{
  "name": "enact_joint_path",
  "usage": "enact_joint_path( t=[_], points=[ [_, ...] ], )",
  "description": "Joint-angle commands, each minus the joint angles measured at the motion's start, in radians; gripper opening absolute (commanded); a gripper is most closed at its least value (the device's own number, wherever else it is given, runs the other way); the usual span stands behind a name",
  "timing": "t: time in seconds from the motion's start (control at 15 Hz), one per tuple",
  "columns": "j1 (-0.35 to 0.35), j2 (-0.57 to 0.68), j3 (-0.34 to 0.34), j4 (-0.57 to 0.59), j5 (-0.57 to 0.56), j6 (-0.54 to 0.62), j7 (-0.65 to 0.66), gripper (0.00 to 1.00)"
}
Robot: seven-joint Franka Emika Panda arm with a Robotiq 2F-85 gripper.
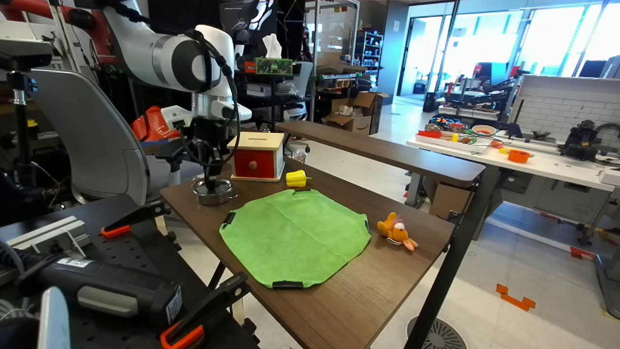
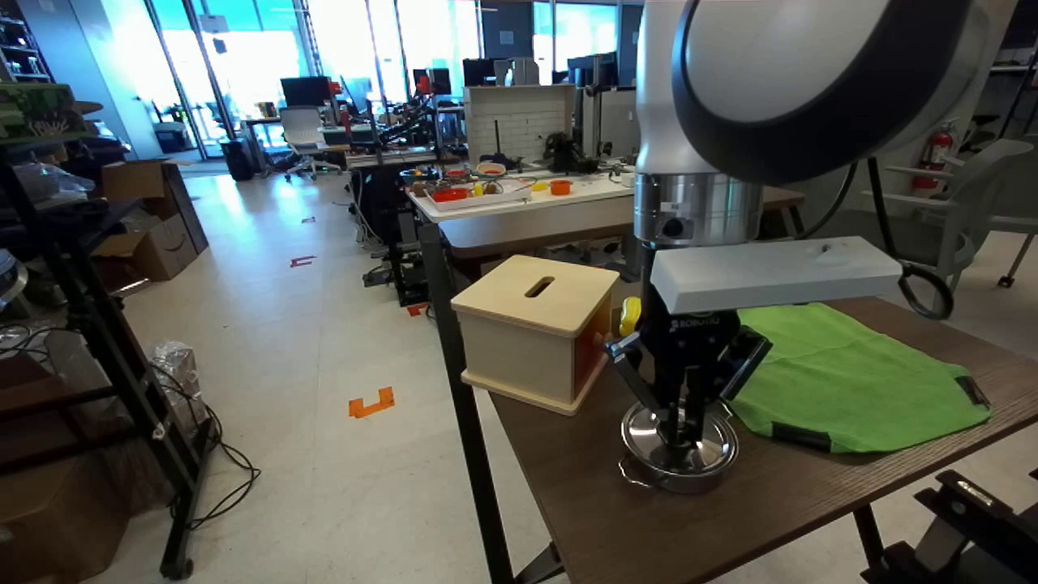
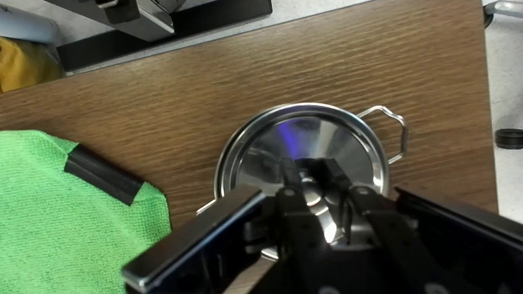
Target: Remove the lid from the pot
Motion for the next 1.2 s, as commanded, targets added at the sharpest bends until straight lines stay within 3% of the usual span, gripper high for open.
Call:
enact_joint_path(
  t=[0.0, 0.6, 1.13],
  points=[
    [0.014, 0.009, -0.023, 0.022, 0.000, -0.031, -0.012, 0.05],
    [-0.006, -0.120, -0.028, -0.025, 0.010, -0.107, -0.006, 0.05],
    [-0.155, -0.303, -0.056, -0.123, 0.048, -0.108, -0.073, 0.05]
  ],
)
